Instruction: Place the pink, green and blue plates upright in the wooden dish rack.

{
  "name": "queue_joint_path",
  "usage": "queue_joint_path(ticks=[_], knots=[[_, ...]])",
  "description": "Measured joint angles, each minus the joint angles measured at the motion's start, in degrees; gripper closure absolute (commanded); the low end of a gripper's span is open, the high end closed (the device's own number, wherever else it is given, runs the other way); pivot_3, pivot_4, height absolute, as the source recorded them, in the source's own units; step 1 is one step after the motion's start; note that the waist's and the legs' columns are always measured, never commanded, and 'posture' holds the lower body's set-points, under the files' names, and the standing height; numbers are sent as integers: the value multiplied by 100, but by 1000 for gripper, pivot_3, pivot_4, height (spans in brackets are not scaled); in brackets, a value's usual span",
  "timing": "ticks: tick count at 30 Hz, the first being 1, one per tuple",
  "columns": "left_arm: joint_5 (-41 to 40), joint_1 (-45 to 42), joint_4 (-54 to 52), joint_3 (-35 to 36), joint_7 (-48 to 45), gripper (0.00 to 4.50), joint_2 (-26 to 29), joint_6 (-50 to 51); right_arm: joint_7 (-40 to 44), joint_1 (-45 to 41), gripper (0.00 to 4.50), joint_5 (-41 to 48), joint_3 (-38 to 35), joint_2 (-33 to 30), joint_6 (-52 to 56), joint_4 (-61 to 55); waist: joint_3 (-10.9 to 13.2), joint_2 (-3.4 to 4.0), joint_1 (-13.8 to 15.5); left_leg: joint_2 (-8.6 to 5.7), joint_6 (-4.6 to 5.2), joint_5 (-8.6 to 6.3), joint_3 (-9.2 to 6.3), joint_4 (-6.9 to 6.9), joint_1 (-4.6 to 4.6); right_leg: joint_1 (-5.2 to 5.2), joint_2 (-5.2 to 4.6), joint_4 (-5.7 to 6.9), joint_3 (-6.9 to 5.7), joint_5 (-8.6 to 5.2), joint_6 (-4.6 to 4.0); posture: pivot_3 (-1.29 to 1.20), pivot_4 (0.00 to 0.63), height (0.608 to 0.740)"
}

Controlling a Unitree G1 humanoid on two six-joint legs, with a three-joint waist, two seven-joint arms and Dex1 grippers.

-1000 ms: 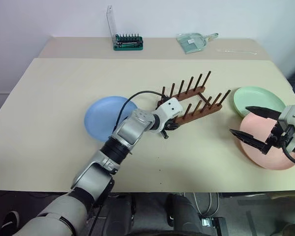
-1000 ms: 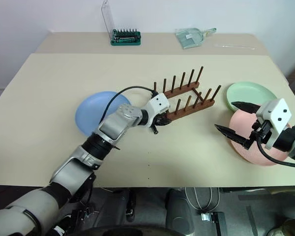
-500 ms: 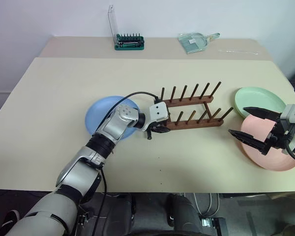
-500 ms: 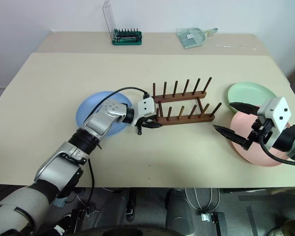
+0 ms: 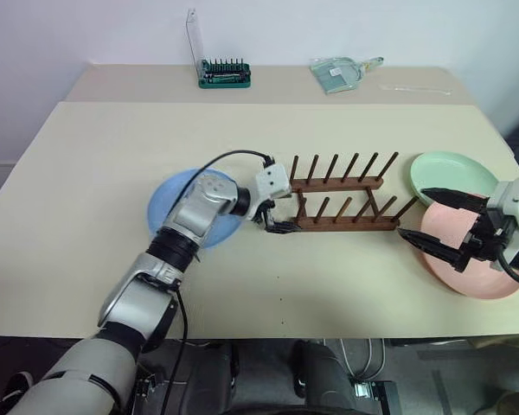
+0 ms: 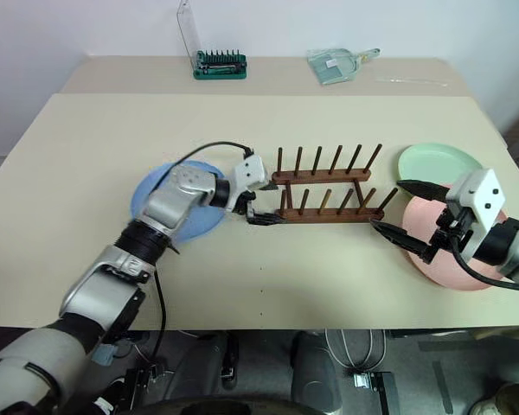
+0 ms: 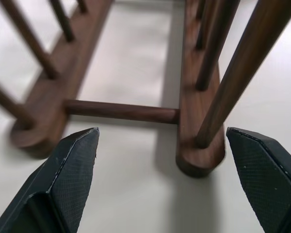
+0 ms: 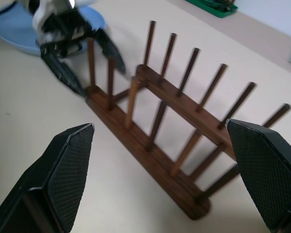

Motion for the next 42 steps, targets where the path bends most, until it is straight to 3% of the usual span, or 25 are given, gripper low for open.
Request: queue_joint_path(ticks=[6, 7, 9, 12, 16, 17, 22, 28, 42], knots=[[-790, 26, -1541, 493, -366, 39, 733, 1554, -12, -26, 0, 124, 200, 52, 152, -24, 0, 1, 1, 0, 0, 0, -1, 0, 1, 1, 0, 1, 0, 0, 0, 0, 150, 724], [-922, 29, -1704, 584, -395, 264, 829, 1746, -1, -37, 263, 174, 237, 56, 192, -24, 0, 1, 2, 0, 0, 0, -1, 0, 1, 1, 0, 1, 0, 0, 0, 0, 150, 724], [-1382, 53, -2042, 790, -575, 809, 1023, 2365, 51, -62, 819, 298, 298, 55, 311, -24, 0, 1, 0, 0, 0, 0, -1, 0, 1, 2, 0, 0, 0, 0, 0, 0, 150, 724], [-2097, 330, -2692, 942, -879, 2310, 1308, 3092, 208, -48, 2318, 457, 333, 25, 517, -24, 0, 1, -4, 1, 0, 0, -1, 0, 3, 3, 0, 0, 0, -1, 1, 0, 150, 724], [-2520, 632, -3176, 871, -776, 4275, 1200, 3491, 333, -6, 4297, 519, 477, 4, 625, -64, 0, 0, 17, -1, 0, 0, -6, 4, 4, 12, 0, 0, 0, -1, 1, 0, 150, 724], [-2530, 632, -3194, 833, -678, 4446, 1119, 3496, 343, -4, 4459, 486, 545, 4, 613, -99, 0, 0, 17, -1, 0, 0, -7, 5, 4, 13, 0, 0, 0, -1, 1, 0, 150, 724], [-2015, 779, -3197, -116, -282, 4446, 1063, 3047, 265, 12, 4459, -269, 1125, -83, 328, -65, 0, 1, -3, -2, 0, 0, -4, -1, 20, 21, 1, -2, 1, -2, -1, 0, 150, 724], [-1108, 726, -2468, -863, 348, 4446, 578, 2194, 134, 25, 4459, -1576, 1938, -255, -472, 641, 0, 0, 8, -4, 0, 0, -3, 0, 21, 24, 1, -6, 1, -3, -1, 0, 150, 724], [306, 468, -1255, -1542, 1603, 4446, -547, 1340, -524, -1414, 4459, -3019, 2882, 97, -1646, 2165, -1, -1, 3, -4, 0, 0, -2, 0, 44, 49, 1, -14, 1, -2, 0, 0, 150, 724]])
